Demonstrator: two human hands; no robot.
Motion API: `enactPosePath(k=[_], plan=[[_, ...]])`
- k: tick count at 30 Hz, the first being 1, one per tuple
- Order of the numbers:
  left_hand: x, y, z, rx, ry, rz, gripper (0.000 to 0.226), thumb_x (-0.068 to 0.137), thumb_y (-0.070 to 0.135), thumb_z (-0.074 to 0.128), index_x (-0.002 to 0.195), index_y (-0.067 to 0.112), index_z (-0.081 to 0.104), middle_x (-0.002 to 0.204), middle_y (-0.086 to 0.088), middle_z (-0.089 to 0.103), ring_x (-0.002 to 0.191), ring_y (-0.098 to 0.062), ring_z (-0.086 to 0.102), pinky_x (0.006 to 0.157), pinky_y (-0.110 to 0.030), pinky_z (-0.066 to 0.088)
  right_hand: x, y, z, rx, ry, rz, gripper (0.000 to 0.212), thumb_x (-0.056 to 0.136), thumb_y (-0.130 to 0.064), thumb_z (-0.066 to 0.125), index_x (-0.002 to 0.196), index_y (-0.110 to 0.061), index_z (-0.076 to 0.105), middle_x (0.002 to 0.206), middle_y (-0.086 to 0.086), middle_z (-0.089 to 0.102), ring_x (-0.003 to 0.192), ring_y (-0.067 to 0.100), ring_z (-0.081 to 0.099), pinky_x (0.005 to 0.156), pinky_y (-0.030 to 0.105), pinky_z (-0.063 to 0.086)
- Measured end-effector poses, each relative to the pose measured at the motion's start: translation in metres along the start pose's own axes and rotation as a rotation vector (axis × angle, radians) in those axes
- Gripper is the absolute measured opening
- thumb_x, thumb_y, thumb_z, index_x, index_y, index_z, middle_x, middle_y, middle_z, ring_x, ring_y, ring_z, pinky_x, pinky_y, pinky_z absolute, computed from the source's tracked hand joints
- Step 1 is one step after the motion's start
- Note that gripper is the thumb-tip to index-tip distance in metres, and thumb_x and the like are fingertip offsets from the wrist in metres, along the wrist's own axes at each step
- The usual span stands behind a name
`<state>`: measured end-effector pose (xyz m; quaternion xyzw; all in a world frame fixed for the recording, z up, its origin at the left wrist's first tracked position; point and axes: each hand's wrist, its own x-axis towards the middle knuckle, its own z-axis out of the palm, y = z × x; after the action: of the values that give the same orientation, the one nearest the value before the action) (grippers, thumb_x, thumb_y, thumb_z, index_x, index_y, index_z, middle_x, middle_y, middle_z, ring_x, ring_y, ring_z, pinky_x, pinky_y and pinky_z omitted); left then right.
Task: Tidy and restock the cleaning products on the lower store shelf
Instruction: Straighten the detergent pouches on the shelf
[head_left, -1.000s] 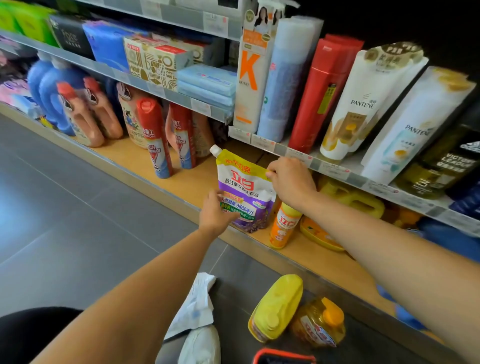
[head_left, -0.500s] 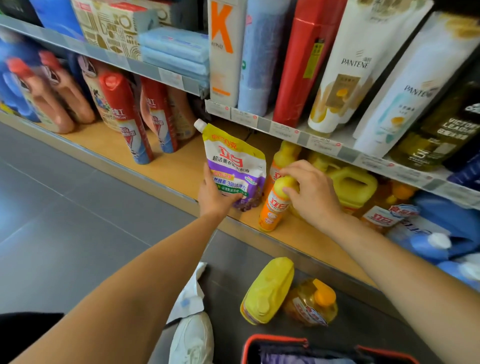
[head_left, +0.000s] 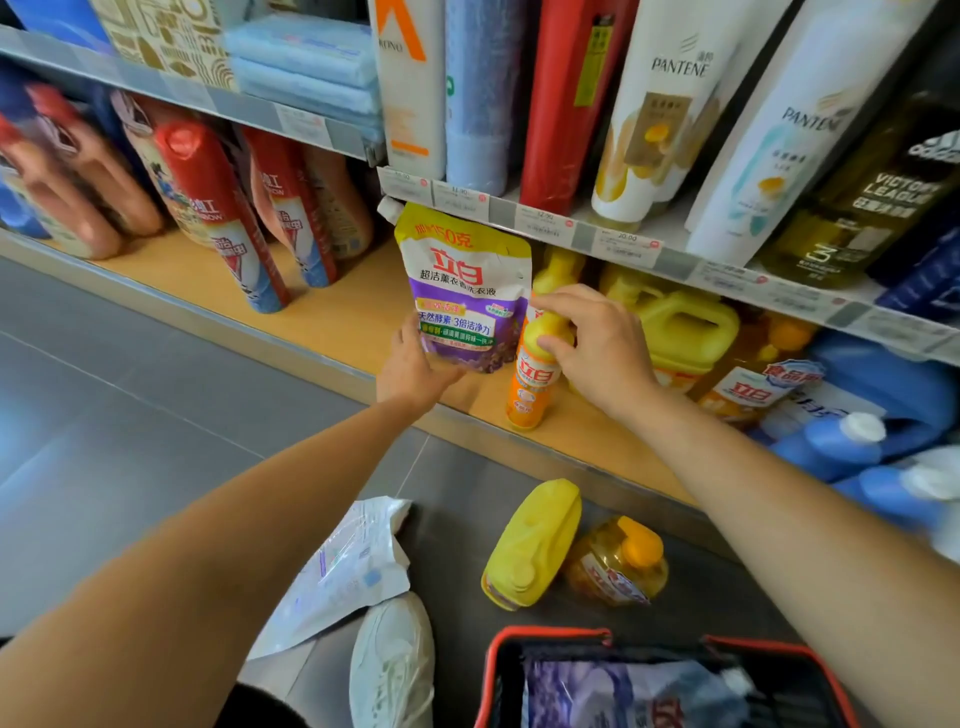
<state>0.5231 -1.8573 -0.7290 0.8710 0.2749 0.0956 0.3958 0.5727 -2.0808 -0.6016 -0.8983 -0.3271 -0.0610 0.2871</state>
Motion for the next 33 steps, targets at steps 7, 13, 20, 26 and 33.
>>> enactPosePath(k=[7, 13, 20, 26, 33], plan=[[-0.063, -0.065, -0.011, 0.640, -0.520, -0.005, 0.043, 0.081, 0.068, 0.067, 0.097, 0.028, 0.067, 0.095, 0.004, 0.070, 0.090, -0.018, 0.066, 0.086, -0.039, 0.058, -0.006, -0.002, 0.008, 0.300, 0.096, 0.142, 0.061, 0.083, -0.011, 0.078, 0.139, -0.021, 0.058, 0.135, 0.000, 0.062, 0.118, 0.015, 0.060, 0.093, 0.037, 0.057], [-0.100, -0.103, 0.009, 0.884, -0.634, -0.050, 0.048, 0.083, 0.042, 0.080, 0.118, 0.015, 0.061, 0.109, -0.004, 0.063, 0.098, -0.021, 0.062, 0.087, -0.032, 0.055, -0.016, 0.002, 0.007, 0.430, 0.040, 0.135, 0.069, 0.082, -0.011, 0.079, 0.144, -0.021, 0.051, 0.142, 0.000, 0.056, 0.123, 0.010, 0.053, 0.093, 0.021, 0.052], [-0.094, -0.101, -0.011, 0.799, -0.582, -0.067, 0.020, 0.089, 0.010, 0.071, 0.109, 0.008, 0.064, 0.100, -0.008, 0.065, 0.091, -0.023, 0.067, 0.082, -0.031, 0.060, -0.044, 0.009, 0.004, 0.481, 0.041, 0.082, 0.076, 0.082, -0.015, 0.080, 0.148, -0.021, 0.044, 0.145, -0.005, 0.050, 0.129, 0.002, 0.046, 0.096, 0.004, 0.039], [-0.087, -0.077, -0.084, 0.752, -0.630, 0.042, 0.006, 0.090, 0.020, 0.075, 0.086, 0.016, 0.073, 0.087, -0.001, 0.071, 0.073, -0.008, 0.068, 0.061, -0.013, 0.050, -0.082, 0.007, 0.006, 0.457, 0.304, 0.152, 0.050, 0.081, -0.017, 0.079, 0.128, -0.022, 0.063, 0.117, -0.003, 0.065, 0.099, 0.009, 0.060, 0.077, 0.009, 0.047], [-0.106, -0.017, -0.159, 0.766, -0.588, 0.251, 0.010, 0.090, 0.026, 0.076, 0.092, 0.017, 0.080, 0.088, 0.003, 0.073, 0.080, -0.009, 0.066, 0.082, -0.024, 0.056, -0.118, 0.000, 0.023, 0.591, -0.031, 0.205, 0.040, 0.079, -0.010, 0.080, 0.117, -0.018, 0.069, 0.097, -0.002, 0.067, 0.077, 0.013, 0.065, 0.070, 0.025, 0.054]])
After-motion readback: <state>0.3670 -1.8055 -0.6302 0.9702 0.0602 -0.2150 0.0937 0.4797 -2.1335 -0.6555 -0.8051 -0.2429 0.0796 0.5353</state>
